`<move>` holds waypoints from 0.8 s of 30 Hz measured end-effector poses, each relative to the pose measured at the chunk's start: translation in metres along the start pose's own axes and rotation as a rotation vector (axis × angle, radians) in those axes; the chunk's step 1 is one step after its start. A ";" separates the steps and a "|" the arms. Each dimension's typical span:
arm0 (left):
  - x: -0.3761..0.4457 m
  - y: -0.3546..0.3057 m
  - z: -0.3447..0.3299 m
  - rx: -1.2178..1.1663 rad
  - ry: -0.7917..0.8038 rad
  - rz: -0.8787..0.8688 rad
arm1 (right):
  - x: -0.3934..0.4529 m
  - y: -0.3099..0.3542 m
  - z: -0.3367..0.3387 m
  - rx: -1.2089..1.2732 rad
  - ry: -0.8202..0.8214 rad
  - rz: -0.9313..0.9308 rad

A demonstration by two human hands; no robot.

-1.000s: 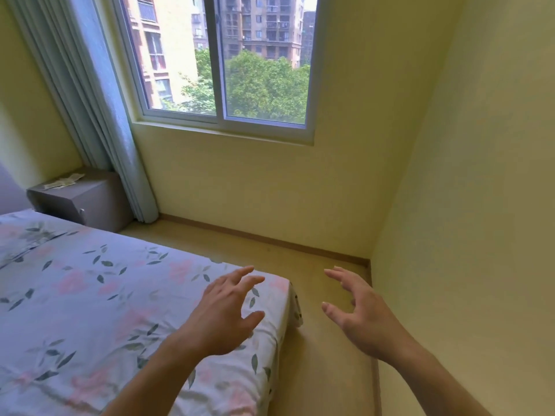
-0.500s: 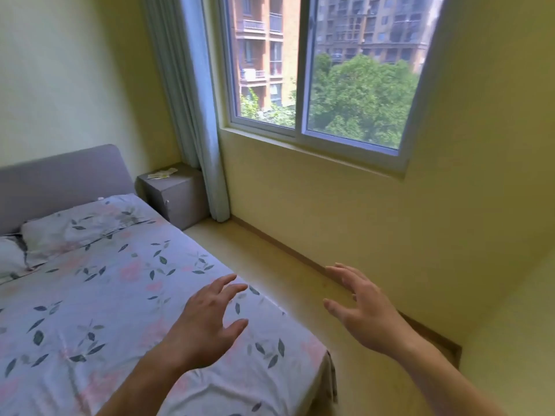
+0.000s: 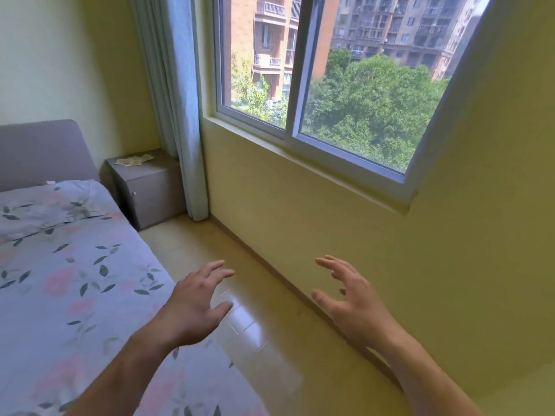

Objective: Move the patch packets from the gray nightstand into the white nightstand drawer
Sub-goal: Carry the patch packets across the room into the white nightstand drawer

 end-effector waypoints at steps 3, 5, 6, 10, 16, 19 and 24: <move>0.066 -0.028 -0.007 -0.008 0.001 -0.025 | 0.053 -0.032 0.030 0.017 -0.003 -0.008; 0.111 -0.040 -0.012 0.004 0.000 -0.028 | 0.094 -0.051 0.042 0.031 0.012 -0.002; 0.134 -0.043 -0.016 0.010 -0.004 -0.022 | 0.115 -0.060 0.046 0.032 0.022 0.007; 0.219 -0.051 -0.032 0.025 -0.032 0.034 | 0.204 -0.098 0.058 0.025 0.078 0.042; 0.324 -0.047 -0.039 0.021 -0.055 0.157 | 0.344 -0.126 0.074 -0.017 0.187 0.103; 0.343 -0.025 -0.022 0.010 -0.111 0.270 | 0.408 -0.112 0.058 -0.041 0.280 0.166; 0.334 0.043 0.012 -0.016 -0.190 0.522 | 0.502 -0.046 -0.010 -0.052 0.450 0.333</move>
Point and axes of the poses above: each hand's wrist, its own x-axis towards the middle knuckle, its own z-axis out of the back of the hand, y = z × x, the point moved 6 cm from there along x, towards the middle knuckle, and after that the axes turned 3 degrees about -z, right-handed, at the moved point
